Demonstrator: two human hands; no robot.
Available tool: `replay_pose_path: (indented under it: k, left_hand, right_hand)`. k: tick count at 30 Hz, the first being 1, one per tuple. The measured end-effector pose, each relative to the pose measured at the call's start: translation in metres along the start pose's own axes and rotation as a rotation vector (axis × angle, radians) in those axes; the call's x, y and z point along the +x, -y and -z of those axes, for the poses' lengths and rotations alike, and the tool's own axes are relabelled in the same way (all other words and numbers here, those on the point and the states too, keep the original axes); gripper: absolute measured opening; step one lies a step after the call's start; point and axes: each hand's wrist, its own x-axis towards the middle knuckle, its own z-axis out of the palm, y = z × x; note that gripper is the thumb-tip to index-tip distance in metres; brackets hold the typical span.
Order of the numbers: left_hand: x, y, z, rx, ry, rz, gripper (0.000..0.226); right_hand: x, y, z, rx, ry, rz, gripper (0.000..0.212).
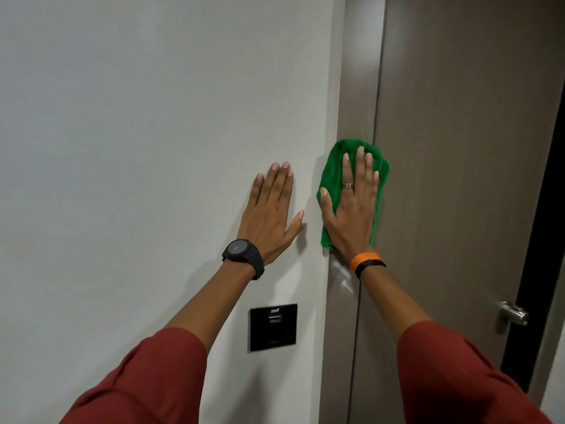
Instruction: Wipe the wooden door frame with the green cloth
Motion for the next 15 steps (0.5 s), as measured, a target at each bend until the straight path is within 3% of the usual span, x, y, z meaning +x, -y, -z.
replay_pose_path:
  k: [11, 15]
  left_hand:
    - [0.001, -0.008, -0.025, 0.135, -0.124, 0.023, 0.074]
    - [0.001, -0.008, -0.022, 0.143, -0.134, 0.004, 0.074]
  right_hand:
    - [0.044, -0.001, -0.006, 0.012, -0.084, 0.052, 0.073]
    - [-0.029, -0.008, -0.006, 0.026, -0.023, 0.017, 0.078]
